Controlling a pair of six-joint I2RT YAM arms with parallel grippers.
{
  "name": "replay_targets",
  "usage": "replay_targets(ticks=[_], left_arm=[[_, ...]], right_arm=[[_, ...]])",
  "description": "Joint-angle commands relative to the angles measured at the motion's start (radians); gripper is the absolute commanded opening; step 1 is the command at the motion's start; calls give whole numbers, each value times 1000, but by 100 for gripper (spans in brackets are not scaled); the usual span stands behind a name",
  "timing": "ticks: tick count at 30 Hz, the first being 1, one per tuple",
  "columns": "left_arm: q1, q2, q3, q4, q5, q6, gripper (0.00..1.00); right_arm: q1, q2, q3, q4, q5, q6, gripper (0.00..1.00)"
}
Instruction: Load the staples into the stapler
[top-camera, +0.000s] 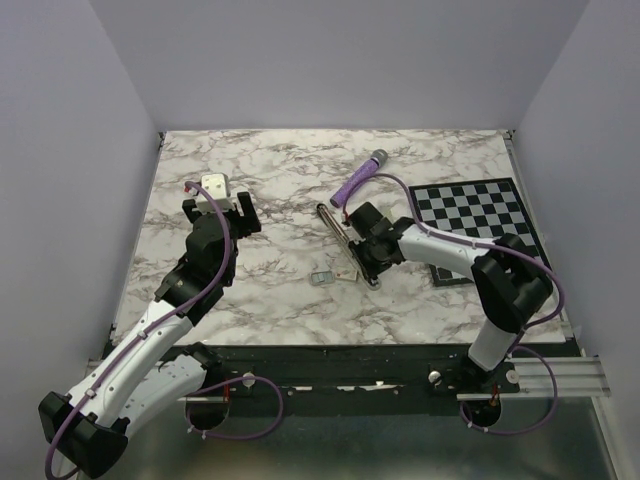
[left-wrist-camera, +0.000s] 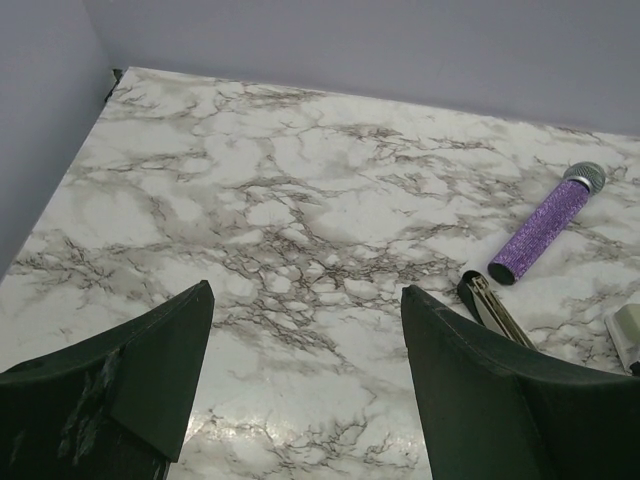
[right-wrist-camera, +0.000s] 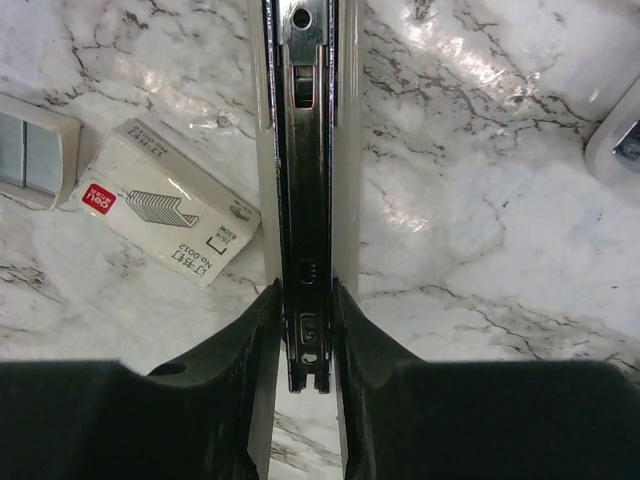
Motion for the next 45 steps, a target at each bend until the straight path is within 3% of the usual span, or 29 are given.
replay_targets(ticks=[1, 7, 11, 14, 19, 24, 27, 32, 37, 45], left_arm=[[6, 0, 2, -6, 21, -10, 84], [6, -3, 4, -7, 24, -13, 84], [6, -12, 4, -7, 23, -13, 84], [6, -20, 4, -9, 18, -10, 84], [8, -46, 2, -4, -19, 4, 84], [11, -67, 1, -1, -27, 10, 85], [14, -72, 1, -1, -28, 11, 85], [24, -81, -4, 4, -40, 19, 85], [31, -78, -2, 5, -37, 16, 85], [37, -80, -5, 8, -30, 12, 85]], right_arm=[[30, -18, -14, -98, -26, 87, 36], [30, -71, 20, -164, 21, 129, 54], [30, -151, 65, -192, 55, 165, 76], [30, -209, 92, -193, 72, 208, 81], [30, -323, 68, -26, 50, 285, 82], [30, -368, 22, 188, -121, 193, 100], [33, -316, 48, 189, -209, 201, 100], [145, -127, 224, 33, 27, 237, 97], [176, 20, 316, -119, 107, 356, 90], [230, 145, 373, -129, 102, 397, 58]])
